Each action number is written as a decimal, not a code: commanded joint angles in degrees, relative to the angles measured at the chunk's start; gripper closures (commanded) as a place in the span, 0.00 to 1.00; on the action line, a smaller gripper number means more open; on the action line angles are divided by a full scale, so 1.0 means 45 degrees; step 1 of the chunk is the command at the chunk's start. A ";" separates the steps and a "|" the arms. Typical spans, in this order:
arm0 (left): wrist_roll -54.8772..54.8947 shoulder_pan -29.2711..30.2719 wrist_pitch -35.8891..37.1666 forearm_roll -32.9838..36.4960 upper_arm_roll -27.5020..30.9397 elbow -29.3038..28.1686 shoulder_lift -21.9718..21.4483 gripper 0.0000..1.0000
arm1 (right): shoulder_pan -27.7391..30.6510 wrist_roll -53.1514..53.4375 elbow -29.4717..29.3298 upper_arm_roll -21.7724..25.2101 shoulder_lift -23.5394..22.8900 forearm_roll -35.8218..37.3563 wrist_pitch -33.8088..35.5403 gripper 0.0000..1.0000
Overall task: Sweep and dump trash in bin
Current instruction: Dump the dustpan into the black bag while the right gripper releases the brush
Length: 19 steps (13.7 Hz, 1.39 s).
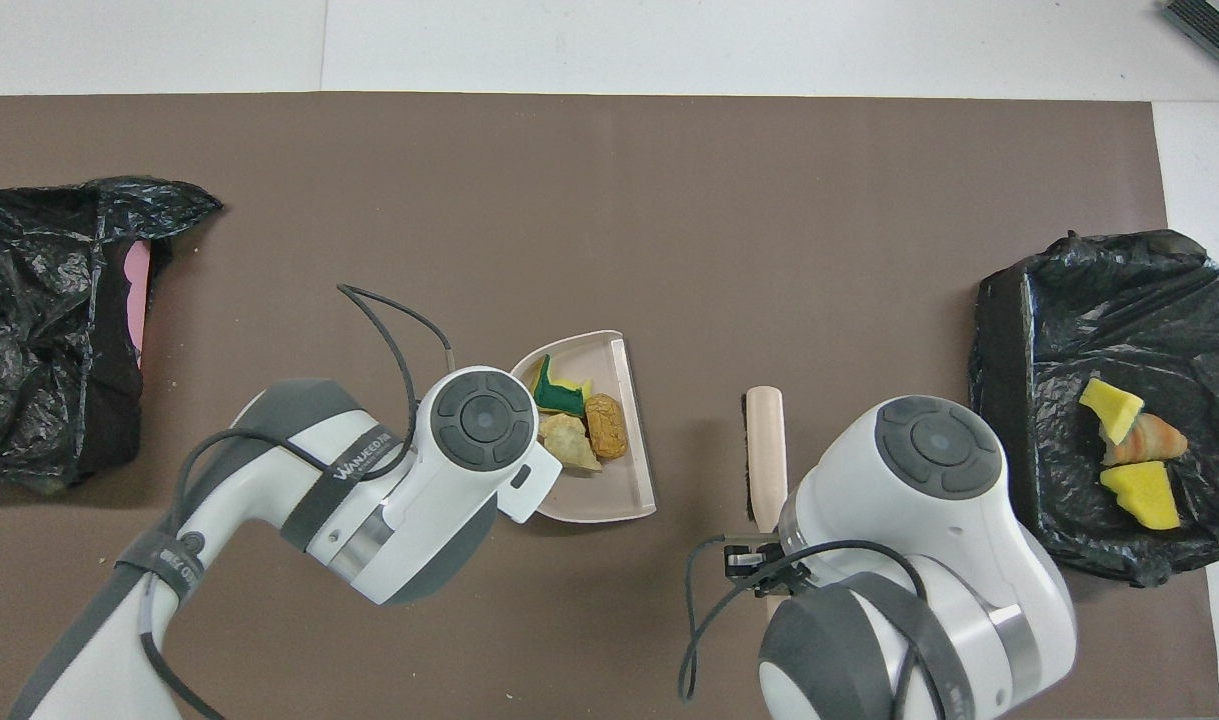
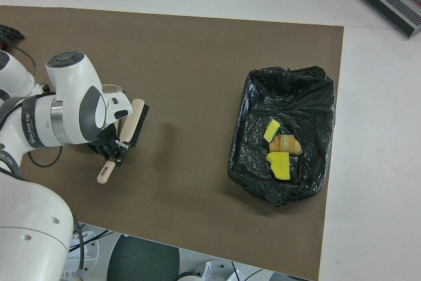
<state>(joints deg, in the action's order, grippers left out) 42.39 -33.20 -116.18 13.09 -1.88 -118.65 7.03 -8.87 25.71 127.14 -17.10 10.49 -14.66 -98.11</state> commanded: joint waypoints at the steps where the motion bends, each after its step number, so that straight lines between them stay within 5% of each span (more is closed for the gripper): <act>1: 0.0733 0.0909 0.0153 0.0039 -0.0032 -0.0236 -0.0780 1.00 | -0.0313 0.0830 0.0572 -0.0106 0.0596 -0.0371 -0.0130 1.00; 5: 0.1985 0.2606 0.0213 0.0039 -0.0012 -0.0255 -0.1483 1.00 | -0.2474 0.1705 0.1469 -0.0125 0.0794 -0.1077 -0.1625 1.00; 7: 0.2334 0.4070 0.0465 0.0039 -0.0012 -0.0236 -0.2087 1.00 | -0.3416 0.2525 0.2058 -0.0125 0.0696 -0.1467 -0.3096 1.00; 10: 0.4731 0.6646 0.0506 0.0039 0.0007 0.0075 -0.2578 1.00 | -0.4060 0.2743 0.2486 -0.0125 0.0696 -0.1488 -0.3215 1.00; 14: 0.5927 0.9501 0.0467 -0.0058 0.0007 0.1362 -0.2326 1.00 | -0.4863 0.3016 0.3525 -0.0125 0.0501 -0.1488 -0.4564 1.00; 19: 1.0120 1.2432 0.0584 -0.0723 0.0027 0.4816 -0.0434 1.00 | -0.5389 0.3075 0.3700 -0.0125 0.0034 -0.1507 -0.5831 1.00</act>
<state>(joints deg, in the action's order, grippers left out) 81.05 18.70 -114.84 11.16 -0.93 -104.90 0.19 -31.18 38.23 142.77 -17.81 11.59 -19.94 -121.33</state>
